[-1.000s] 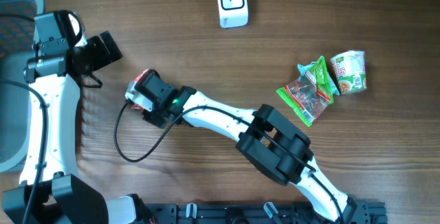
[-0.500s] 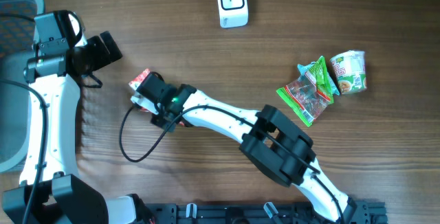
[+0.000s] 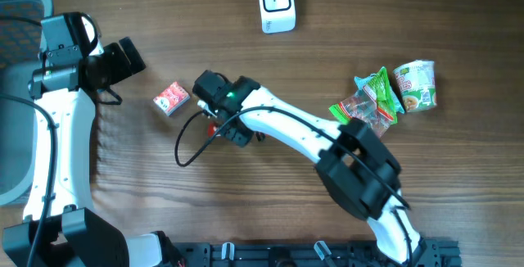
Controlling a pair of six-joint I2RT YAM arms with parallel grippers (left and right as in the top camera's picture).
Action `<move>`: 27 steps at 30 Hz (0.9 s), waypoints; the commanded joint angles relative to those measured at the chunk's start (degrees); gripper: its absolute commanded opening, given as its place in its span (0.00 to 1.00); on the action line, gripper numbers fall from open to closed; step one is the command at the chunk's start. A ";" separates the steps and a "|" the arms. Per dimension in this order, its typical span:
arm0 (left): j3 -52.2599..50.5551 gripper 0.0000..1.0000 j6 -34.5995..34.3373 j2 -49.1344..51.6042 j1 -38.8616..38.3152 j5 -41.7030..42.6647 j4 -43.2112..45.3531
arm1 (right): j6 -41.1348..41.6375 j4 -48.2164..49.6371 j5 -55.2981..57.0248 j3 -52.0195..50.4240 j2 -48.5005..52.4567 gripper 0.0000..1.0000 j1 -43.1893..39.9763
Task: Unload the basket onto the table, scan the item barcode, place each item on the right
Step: 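Grasp the red Nescafé stick with the right gripper and lift it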
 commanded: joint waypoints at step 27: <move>-0.17 1.00 0.28 -0.28 0.02 -0.74 0.15 | -12.63 9.70 -11.63 -0.39 7.28 0.39 0.55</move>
